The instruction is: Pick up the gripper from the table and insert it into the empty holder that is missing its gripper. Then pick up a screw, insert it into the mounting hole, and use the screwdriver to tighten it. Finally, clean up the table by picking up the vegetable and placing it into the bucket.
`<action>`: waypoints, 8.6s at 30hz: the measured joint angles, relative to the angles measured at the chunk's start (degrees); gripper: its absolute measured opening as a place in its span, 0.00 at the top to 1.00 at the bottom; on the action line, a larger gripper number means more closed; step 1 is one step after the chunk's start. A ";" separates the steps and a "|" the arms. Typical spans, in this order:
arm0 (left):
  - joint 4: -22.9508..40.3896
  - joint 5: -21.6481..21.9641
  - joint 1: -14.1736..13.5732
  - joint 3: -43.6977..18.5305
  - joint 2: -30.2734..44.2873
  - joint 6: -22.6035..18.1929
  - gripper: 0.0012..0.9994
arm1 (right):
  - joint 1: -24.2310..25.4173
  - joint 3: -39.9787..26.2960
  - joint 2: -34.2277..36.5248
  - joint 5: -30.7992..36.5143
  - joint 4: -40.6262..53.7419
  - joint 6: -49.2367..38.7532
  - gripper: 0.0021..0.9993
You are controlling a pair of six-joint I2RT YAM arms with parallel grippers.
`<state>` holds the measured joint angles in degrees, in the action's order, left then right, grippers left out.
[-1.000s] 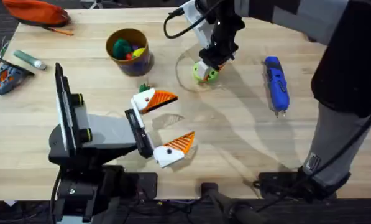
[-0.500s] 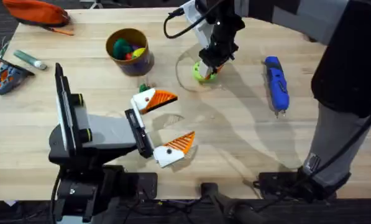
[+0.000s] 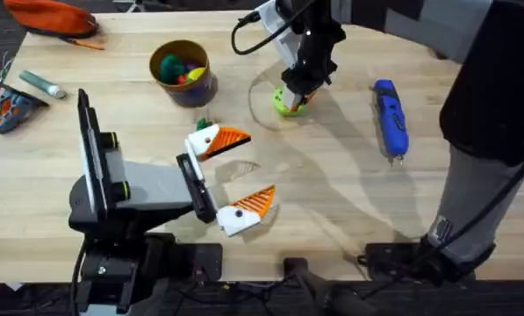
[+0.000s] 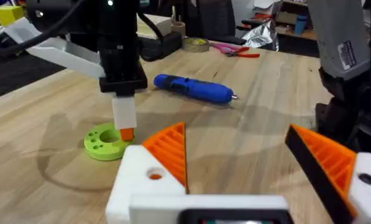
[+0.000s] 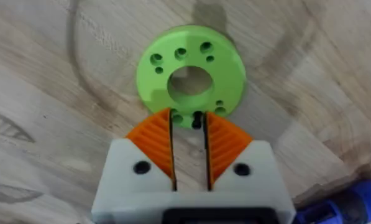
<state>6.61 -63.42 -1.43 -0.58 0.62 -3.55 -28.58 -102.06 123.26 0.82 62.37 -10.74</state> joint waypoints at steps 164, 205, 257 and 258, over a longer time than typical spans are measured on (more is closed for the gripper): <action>0.00 0.00 0.00 0.00 0.00 -0.11 0.01 | -29.37 -27.56 -14.18 4.98 27.24 -7.78 1.00; 0.00 0.00 0.00 0.00 0.00 -0.13 0.01 | -35.05 -31.85 -6.21 2.73 24.55 -10.45 1.00; 0.00 0.00 0.02 0.00 0.00 -0.09 0.01 | -34.88 -31.91 -3.50 2.75 24.13 -10.75 1.00; 0.00 0.00 0.02 0.00 0.00 -0.09 0.01 | -34.88 -31.91 -3.50 2.75 24.05 -10.75 1.00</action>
<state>6.61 -63.42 -1.41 -0.58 0.62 -3.64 -63.46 -133.97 119.77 3.57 86.42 -21.50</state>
